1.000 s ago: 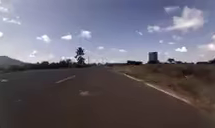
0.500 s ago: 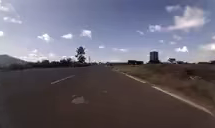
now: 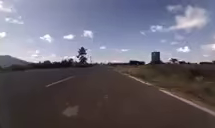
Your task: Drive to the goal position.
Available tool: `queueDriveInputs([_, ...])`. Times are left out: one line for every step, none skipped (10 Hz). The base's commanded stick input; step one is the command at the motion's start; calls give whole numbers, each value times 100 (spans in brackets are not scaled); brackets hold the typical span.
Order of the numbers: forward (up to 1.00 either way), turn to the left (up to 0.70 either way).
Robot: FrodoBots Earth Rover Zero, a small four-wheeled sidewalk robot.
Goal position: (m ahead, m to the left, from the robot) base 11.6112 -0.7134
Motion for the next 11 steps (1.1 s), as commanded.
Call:
queueDriveInputs([85, 2])
queueDriveInputs([85, 2])
queueDriveInputs([85, 2])
queueDriveInputs([85, 2])
queueDriveInputs([85, 2])
queueDriveInputs([85, 2])
queueDriveInputs([85, 2])
queueDriveInputs([85, 2])
queueDriveInputs([85, 2])
queueDriveInputs([85, 2])
queueDriveInputs([85, 2])
